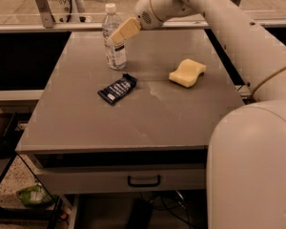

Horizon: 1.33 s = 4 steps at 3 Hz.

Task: Move blue plastic bottle near sponge

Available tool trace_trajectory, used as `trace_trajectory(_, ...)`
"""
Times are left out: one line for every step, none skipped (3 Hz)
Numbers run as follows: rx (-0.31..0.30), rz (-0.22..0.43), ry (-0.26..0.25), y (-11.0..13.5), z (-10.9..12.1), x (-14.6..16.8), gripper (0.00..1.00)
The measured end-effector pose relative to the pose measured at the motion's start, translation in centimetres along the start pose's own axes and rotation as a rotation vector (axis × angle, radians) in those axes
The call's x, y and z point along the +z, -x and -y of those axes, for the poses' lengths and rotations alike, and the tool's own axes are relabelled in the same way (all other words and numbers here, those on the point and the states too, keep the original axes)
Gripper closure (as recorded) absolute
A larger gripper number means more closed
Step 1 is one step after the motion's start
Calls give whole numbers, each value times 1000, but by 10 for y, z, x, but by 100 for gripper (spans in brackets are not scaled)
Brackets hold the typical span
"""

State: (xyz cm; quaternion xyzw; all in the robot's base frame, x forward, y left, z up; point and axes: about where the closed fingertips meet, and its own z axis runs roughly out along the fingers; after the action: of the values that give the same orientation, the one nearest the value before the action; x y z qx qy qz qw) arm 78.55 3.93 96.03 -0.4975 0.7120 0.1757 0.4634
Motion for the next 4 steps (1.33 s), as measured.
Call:
trace_trajectory(-2, 5, 33, 5, -2, 10, 13)
trace_trajectory(-2, 8, 57, 7, -3, 15, 30)
trace_trajectory(0, 3, 60, 6, 0, 14, 53)
trace_trajectory(12, -11, 27, 0, 9, 4, 77)
